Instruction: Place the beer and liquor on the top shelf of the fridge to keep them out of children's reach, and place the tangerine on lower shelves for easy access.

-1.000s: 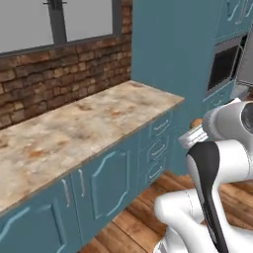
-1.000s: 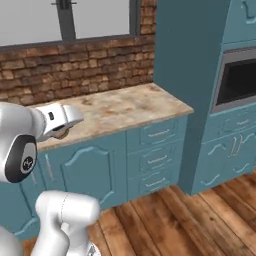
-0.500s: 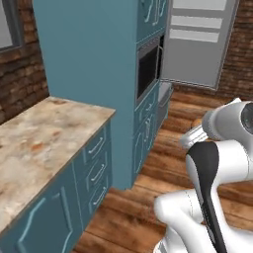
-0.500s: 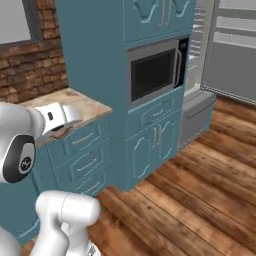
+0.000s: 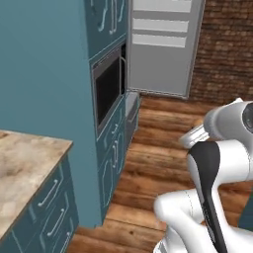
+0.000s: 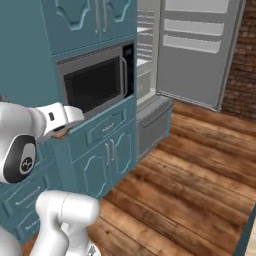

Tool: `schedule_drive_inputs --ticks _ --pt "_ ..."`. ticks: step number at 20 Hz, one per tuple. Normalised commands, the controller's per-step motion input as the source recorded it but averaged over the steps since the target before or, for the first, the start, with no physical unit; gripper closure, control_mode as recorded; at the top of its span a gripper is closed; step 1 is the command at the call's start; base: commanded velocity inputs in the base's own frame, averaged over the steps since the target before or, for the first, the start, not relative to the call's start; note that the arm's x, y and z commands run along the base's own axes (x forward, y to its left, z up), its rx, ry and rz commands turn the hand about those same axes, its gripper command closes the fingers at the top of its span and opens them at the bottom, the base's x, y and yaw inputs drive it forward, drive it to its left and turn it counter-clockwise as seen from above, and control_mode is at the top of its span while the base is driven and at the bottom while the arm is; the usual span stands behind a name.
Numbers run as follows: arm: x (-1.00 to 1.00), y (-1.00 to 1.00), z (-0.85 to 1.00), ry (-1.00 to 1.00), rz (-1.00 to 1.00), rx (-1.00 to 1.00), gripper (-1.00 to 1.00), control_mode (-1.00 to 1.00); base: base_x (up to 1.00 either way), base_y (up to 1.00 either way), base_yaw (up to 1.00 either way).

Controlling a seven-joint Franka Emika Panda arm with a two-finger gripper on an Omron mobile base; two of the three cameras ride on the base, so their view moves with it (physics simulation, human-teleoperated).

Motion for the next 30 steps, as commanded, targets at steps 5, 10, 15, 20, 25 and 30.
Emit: schedule_drive_inputs --ticks 5,10,15,20,25,30 --pt "0.00 0.00 0.00 0.00 0.00 0.00 1.00 1.00 1.00 -0.15 -0.12" --pt "0.00 0.00 0.00 0.00 0.00 0.00 1.00 1.00 1.00 -0.12 -0.01" --pt "0.00 0.00 0.00 0.00 0.00 0.00 1.00 1.00 1.00 -0.07 0.07" --pt "0.00 0.00 0.00 0.00 0.00 0.00 1.00 1.00 1.00 -0.07 0.20" --pt "0.00 0.00 0.00 0.00 0.00 0.00 1.00 1.00 1.00 -0.12 0.32" --pt "0.00 0.00 0.00 0.00 0.00 0.00 1.00 1.00 0.97 -0.21 0.44"
